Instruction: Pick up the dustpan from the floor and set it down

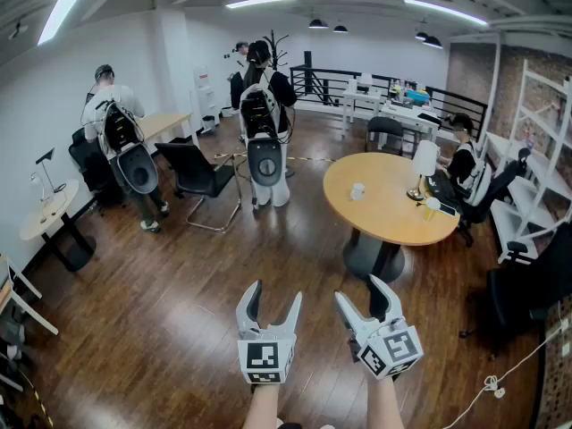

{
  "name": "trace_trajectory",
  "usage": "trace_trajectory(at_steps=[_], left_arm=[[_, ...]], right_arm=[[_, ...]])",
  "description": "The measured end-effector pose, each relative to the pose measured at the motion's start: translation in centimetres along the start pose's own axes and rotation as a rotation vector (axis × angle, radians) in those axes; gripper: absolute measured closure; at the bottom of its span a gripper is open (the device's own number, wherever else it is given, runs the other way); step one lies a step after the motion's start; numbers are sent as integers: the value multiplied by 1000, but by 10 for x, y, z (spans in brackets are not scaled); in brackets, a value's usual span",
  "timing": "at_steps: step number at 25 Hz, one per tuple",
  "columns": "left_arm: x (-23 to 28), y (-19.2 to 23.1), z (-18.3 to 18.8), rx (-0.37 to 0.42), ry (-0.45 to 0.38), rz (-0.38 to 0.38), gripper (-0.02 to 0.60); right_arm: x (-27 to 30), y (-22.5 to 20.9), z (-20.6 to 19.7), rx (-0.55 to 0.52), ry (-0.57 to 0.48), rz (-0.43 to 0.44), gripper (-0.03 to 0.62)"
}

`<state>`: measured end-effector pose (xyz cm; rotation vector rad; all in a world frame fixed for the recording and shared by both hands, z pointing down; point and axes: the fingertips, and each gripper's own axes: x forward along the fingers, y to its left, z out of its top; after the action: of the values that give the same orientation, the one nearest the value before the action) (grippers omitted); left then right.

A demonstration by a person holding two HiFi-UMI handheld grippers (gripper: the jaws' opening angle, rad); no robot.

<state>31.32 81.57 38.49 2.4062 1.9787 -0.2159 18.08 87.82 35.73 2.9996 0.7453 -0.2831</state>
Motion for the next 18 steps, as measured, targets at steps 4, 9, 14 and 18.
trace_trajectory(at_steps=[4,9,14,18], left_arm=[[-22,72,12,58,5,36,272],[-71,193,23,112,28,229,268],[-140,287,32,149,28,441,269],[-202,333,20,147,74,625,269]], right_arm=[[48,26,3,21,-34,-18,284],[142,159,-13,45,-29,242,287],[194,277,-21,86,-32,486,301],[221,355,-38,133,-4,684,301]])
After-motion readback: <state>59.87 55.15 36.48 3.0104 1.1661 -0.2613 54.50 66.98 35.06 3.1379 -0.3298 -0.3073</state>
